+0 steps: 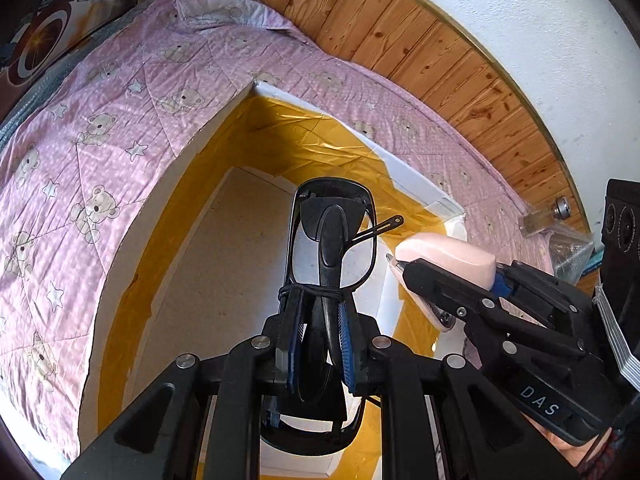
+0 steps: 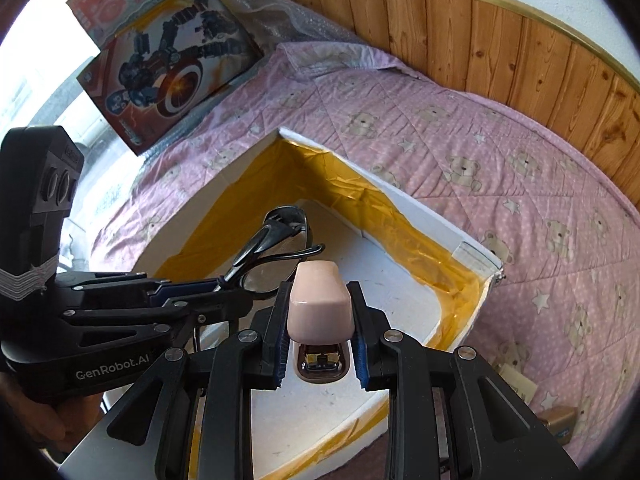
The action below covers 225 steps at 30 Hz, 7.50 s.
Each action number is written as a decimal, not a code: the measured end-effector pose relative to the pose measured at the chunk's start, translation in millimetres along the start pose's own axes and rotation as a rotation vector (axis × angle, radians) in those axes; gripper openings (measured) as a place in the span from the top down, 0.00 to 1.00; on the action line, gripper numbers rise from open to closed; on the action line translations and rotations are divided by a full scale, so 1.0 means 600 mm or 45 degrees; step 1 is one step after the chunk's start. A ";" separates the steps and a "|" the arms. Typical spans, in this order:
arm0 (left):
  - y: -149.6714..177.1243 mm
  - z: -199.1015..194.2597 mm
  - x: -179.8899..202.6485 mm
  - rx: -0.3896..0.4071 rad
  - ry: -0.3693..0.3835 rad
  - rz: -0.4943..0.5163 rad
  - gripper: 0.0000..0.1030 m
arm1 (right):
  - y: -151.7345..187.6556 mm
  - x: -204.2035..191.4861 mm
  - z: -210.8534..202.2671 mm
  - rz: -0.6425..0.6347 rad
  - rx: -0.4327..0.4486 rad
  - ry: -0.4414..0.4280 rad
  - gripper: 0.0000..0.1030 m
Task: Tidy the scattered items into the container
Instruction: 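Carry the glasses in the left tool and stapler in the right tool over the box, then open the left tool to drop the glasses while the right tool drops the stapler, then withdraw both tools from the box back toward the remaining items, then grasp the green tape roll with the left tool while the right tool grasps the pink binder clip, then carry the tape roll in the left tool and clip in the right tool over the box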
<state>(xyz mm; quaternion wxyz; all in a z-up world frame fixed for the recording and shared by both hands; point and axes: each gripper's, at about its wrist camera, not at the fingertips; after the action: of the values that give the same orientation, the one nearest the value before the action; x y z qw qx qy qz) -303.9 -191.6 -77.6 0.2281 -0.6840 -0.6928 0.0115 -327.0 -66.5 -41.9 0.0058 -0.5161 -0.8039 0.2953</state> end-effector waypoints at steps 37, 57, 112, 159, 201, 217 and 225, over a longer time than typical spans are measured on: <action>-0.008 0.060 -0.016 -0.075 -0.237 -0.111 0.66 | 0.001 0.034 0.032 0.001 -0.204 0.004 0.71; 0.100 -0.073 0.048 0.058 -0.233 0.066 0.66 | 0.093 -0.064 -0.077 -0.018 -0.127 -0.009 0.71; 0.420 -0.120 0.230 0.250 -0.023 0.695 0.48 | 0.524 0.002 -0.275 0.500 0.464 0.130 0.61; 0.340 0.100 0.250 0.044 0.030 0.556 0.52 | 0.479 0.195 -0.125 0.552 0.265 0.133 0.78; 0.389 -0.136 0.188 0.305 0.032 0.475 0.52 | 0.500 -0.068 -0.280 0.294 0.471 0.175 0.78; 0.341 -0.199 0.112 0.388 0.056 0.366 0.52 | 0.418 -0.147 -0.292 0.108 0.493 0.140 0.78; 0.305 -0.210 0.067 0.404 0.040 0.301 0.52 | 0.368 -0.170 -0.281 0.036 0.478 0.109 0.78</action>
<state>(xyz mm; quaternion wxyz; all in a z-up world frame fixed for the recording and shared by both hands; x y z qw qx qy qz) -88.1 -178.7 -12.6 0.3407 -0.7161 -0.5937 0.1365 -43.9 -7.6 20.9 0.1322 -0.5294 -0.7264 0.4179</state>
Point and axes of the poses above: each gripper's, at about its wrist camera, not at the fingertips, and z roughly the way its jaws point, x to its right, y to its underside, and after that the axes turned 7 degrees about -y, right-handed
